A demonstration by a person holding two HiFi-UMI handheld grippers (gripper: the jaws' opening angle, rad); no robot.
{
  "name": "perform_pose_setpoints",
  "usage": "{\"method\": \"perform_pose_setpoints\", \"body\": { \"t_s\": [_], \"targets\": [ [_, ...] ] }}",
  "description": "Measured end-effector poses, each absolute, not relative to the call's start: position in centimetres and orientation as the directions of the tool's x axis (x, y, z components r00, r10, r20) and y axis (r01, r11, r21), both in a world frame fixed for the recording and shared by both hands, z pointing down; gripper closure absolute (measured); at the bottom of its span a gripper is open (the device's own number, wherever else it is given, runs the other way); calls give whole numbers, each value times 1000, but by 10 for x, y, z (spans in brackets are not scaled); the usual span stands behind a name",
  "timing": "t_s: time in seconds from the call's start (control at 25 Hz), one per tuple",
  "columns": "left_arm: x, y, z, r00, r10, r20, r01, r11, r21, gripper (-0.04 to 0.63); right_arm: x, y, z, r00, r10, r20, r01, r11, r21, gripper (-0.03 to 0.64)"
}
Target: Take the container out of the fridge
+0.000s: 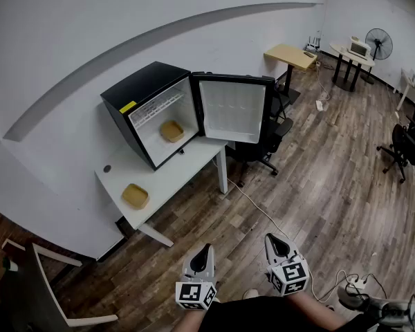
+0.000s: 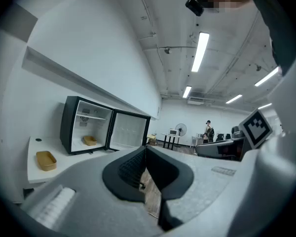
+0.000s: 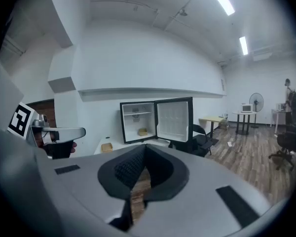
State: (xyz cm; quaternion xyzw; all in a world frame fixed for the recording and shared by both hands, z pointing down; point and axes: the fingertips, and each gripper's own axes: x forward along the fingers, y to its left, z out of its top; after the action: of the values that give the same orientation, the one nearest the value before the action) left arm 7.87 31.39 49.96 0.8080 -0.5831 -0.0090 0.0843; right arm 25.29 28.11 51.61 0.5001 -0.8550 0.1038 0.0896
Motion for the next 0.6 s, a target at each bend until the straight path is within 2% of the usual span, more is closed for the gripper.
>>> {"method": "perform_pose_setpoints", "body": {
  "t_s": [0.6],
  "targets": [
    [92, 329, 497, 291, -952, 92, -955, -283, 87, 579, 268, 300, 523, -529, -811, 249, -847, 524, -90, 615]
  ]
}}
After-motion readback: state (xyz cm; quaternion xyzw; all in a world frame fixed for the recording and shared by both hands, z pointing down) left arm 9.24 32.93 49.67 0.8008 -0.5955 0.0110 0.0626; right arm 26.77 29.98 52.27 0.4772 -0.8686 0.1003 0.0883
